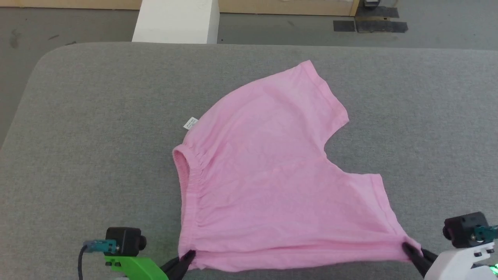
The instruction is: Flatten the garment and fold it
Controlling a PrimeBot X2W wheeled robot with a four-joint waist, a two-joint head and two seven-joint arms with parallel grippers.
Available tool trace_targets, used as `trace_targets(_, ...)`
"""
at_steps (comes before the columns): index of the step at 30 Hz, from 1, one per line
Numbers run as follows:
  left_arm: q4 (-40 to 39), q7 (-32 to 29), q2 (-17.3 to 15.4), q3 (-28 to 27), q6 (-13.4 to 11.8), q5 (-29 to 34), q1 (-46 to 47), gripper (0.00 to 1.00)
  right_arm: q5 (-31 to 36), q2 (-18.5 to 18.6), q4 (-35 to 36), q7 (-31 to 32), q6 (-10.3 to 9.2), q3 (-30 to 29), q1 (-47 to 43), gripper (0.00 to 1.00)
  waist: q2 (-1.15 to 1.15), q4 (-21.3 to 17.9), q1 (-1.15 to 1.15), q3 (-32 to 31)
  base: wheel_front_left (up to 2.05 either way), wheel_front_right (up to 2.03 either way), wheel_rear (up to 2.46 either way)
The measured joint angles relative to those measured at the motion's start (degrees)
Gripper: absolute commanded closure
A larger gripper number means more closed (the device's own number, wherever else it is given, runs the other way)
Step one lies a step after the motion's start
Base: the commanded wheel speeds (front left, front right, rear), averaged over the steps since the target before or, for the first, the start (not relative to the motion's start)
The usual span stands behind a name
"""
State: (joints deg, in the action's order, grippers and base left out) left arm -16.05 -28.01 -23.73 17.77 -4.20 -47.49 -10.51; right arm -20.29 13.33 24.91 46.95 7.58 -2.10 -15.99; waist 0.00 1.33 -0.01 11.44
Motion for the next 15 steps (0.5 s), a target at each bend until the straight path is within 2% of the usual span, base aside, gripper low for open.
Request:
trace_targets(4, -2.0, 1.01, 2.08, 0.31, 0.01, -0.82, 0.68, 1.0, 1.3, 0.93, 2.74, -1.37, 0.0, 0.01, 2.02, 1.0, 0.0, 0.76, 0.0, 0.37, 0.0, 0.0, 0.0)
trace_targets(8, -1.56, 3.07, 4.5, 0.4, 0.08, -0.48, 5.75, 1.0, 1.68, 4.01, 2.34, -4.44, -0.01, 1.3, 9.51, 1.0, 0.0, 1.61, 0.0, 1.26, 0.0, 0.0, 0.0)
trace_targets(15, 2.43, 5.8, 8.24, -0.09, 0.87, -0.02, 15.85, 1.0, 1.59, 9.51, -6.79, -9.92, 0.0, 6.19, 28.71, 1.0, 0.0, 3.16, 0.0, 3.46, 0.0, 0.0, 0.0)
